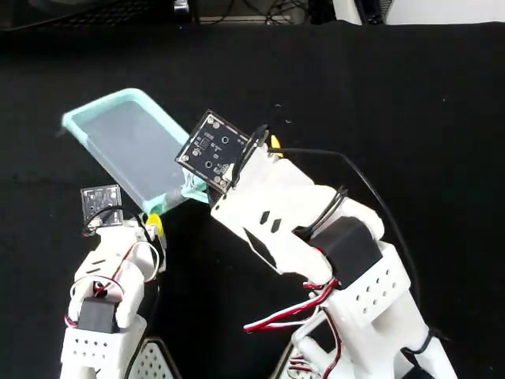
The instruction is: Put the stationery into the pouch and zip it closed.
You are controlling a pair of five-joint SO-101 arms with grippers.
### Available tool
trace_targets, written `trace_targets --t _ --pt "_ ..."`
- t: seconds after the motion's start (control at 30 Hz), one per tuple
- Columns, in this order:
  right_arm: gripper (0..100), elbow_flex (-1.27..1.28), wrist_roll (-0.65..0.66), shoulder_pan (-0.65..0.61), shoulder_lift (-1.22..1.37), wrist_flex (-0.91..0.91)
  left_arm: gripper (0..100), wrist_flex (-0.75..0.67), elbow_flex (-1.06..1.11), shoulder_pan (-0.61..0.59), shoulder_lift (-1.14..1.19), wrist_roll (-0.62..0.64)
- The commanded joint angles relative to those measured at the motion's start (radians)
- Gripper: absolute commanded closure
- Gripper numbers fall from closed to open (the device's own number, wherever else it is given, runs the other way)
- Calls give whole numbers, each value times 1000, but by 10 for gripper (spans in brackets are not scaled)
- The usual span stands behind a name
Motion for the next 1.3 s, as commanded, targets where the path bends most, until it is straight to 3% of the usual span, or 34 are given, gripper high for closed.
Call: trace_targets --t 0.0,0.37,0.57,0.67,0.9,1.13,1.27 --pt "985 -119 -9 -3 -25 37 971 74 -116 -13 -2 -5" --pt "985 -524 -8 -3 -56 282 971 356 -636 -13 0 -6" --pt "985 -653 -12 9 -35 336 971 377 -794 -77 2 -6" --pt "985 -714 -77 61 31 345 971 374 -839 -113 32 -6" --pt "985 -980 -97 75 302 414 971 405 -1056 -197 379 -5" --pt "985 -1264 -95 74 467 459 965 715 -1365 -209 752 -38" --pt "985 -1264 -98 26 478 457 869 809 -1382 -211 855 -117"
